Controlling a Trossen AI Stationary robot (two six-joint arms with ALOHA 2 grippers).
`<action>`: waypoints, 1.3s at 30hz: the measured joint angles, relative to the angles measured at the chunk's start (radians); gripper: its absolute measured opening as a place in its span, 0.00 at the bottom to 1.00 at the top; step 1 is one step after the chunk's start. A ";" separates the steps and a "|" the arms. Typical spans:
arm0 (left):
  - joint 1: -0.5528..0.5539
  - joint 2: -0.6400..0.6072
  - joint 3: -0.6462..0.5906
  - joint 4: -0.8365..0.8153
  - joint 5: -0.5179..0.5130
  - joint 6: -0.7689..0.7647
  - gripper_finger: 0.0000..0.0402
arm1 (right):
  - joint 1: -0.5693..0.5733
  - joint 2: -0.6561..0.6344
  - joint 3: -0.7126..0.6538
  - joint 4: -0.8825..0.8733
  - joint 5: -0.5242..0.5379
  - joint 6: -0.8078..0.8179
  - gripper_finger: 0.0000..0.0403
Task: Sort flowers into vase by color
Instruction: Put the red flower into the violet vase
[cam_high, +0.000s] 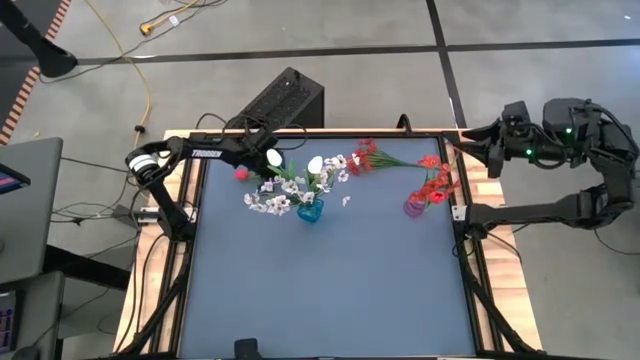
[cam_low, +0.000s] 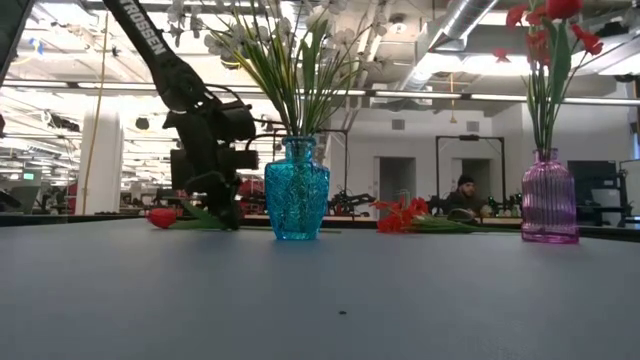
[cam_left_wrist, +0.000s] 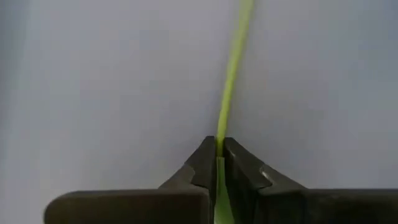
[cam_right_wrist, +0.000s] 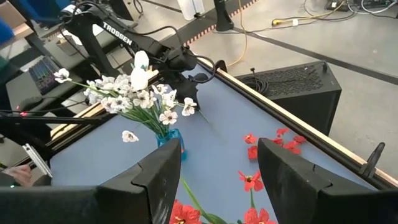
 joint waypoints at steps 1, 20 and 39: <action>0.003 -0.008 0.004 -0.025 -0.012 0.000 0.02 | 0.000 0.000 0.000 0.002 0.000 0.000 0.59; 0.019 -0.371 0.384 -0.450 -0.220 0.068 0.00 | 0.000 0.003 0.000 0.139 0.000 -0.052 0.59; 0.002 -0.407 0.987 -0.518 0.325 -0.917 0.00 | 0.034 0.350 0.000 0.737 0.051 -0.987 0.59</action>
